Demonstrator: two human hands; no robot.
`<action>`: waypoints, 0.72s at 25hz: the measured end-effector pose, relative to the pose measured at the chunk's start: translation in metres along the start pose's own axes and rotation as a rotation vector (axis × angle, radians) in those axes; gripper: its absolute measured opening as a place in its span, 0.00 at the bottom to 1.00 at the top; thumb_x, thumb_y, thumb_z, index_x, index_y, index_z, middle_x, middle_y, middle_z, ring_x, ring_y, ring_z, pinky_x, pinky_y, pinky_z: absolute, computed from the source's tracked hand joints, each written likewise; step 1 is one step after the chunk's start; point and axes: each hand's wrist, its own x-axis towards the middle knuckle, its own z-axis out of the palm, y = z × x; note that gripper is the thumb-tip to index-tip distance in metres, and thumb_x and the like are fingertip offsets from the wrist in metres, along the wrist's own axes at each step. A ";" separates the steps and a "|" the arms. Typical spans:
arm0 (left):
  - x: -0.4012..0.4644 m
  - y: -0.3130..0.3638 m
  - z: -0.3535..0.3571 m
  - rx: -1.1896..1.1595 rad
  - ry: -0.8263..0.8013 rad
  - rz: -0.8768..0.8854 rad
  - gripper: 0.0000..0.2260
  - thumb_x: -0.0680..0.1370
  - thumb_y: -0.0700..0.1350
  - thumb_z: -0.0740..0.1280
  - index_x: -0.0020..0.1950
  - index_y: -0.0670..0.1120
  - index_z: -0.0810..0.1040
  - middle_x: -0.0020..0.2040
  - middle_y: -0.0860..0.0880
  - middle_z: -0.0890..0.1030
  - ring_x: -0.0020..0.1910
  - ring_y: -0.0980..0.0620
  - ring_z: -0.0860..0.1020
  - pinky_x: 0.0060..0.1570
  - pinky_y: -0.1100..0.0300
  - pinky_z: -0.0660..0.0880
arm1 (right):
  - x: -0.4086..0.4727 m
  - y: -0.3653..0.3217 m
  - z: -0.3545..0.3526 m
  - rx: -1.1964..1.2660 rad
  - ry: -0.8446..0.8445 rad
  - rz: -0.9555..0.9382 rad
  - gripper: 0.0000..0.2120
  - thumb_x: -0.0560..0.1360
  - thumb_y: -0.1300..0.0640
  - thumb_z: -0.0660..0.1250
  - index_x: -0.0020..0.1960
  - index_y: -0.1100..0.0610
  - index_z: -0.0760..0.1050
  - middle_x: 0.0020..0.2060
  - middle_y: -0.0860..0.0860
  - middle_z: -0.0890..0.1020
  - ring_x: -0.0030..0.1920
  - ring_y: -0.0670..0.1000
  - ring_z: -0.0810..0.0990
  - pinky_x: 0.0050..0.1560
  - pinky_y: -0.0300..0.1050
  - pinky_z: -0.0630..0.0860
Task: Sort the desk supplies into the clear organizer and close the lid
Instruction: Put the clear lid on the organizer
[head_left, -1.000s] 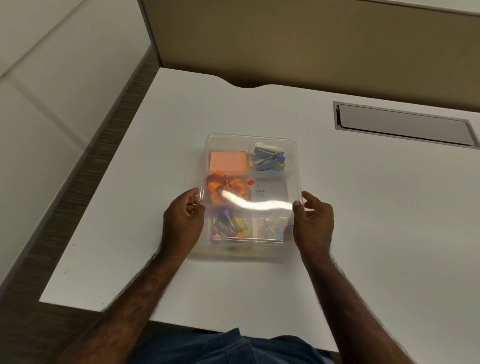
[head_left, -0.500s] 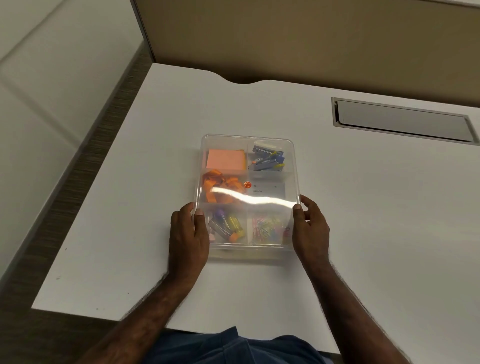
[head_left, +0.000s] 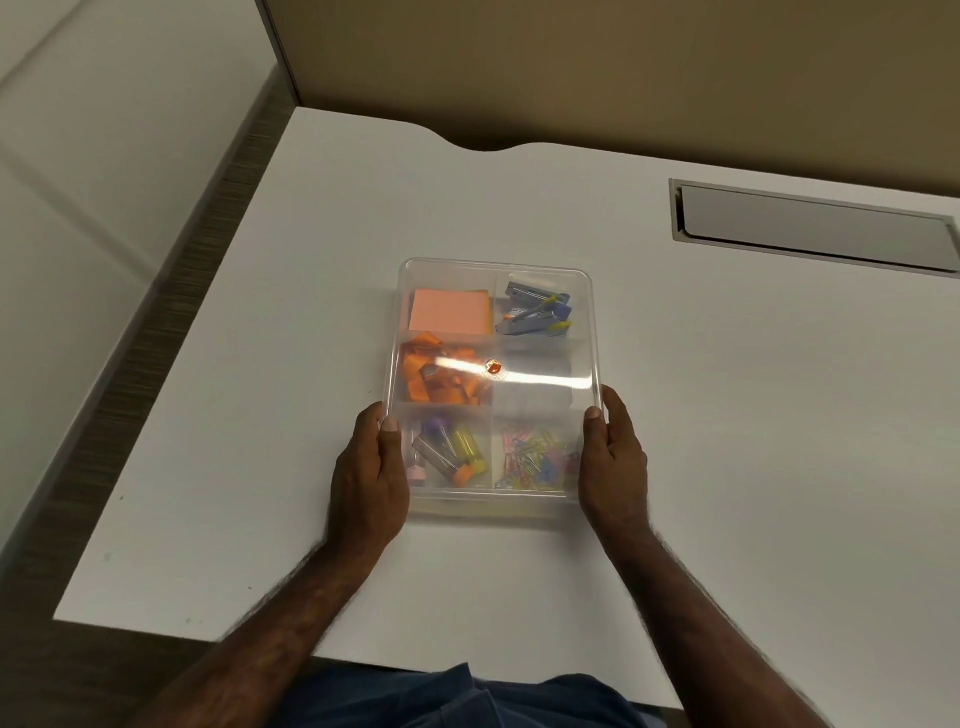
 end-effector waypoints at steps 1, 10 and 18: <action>0.002 -0.001 -0.001 -0.013 -0.025 -0.014 0.18 0.86 0.49 0.55 0.68 0.40 0.75 0.53 0.42 0.84 0.52 0.39 0.82 0.49 0.61 0.73 | 0.000 0.000 -0.001 0.016 -0.006 0.005 0.18 0.87 0.44 0.53 0.75 0.42 0.69 0.53 0.40 0.82 0.50 0.42 0.83 0.52 0.44 0.81; 0.094 0.009 -0.026 0.064 -0.046 0.023 0.22 0.79 0.63 0.66 0.65 0.50 0.78 0.51 0.53 0.77 0.42 0.60 0.77 0.40 0.70 0.69 | 0.050 -0.034 -0.018 0.093 0.053 0.048 0.25 0.75 0.39 0.72 0.69 0.47 0.75 0.46 0.47 0.81 0.46 0.49 0.82 0.48 0.48 0.79; 0.212 0.057 0.026 0.044 -0.188 0.102 0.22 0.86 0.56 0.59 0.41 0.42 0.74 0.37 0.46 0.77 0.41 0.45 0.75 0.44 0.53 0.71 | 0.147 -0.065 0.016 0.074 0.169 0.084 0.21 0.85 0.47 0.58 0.50 0.60 0.83 0.45 0.53 0.83 0.48 0.56 0.80 0.53 0.52 0.77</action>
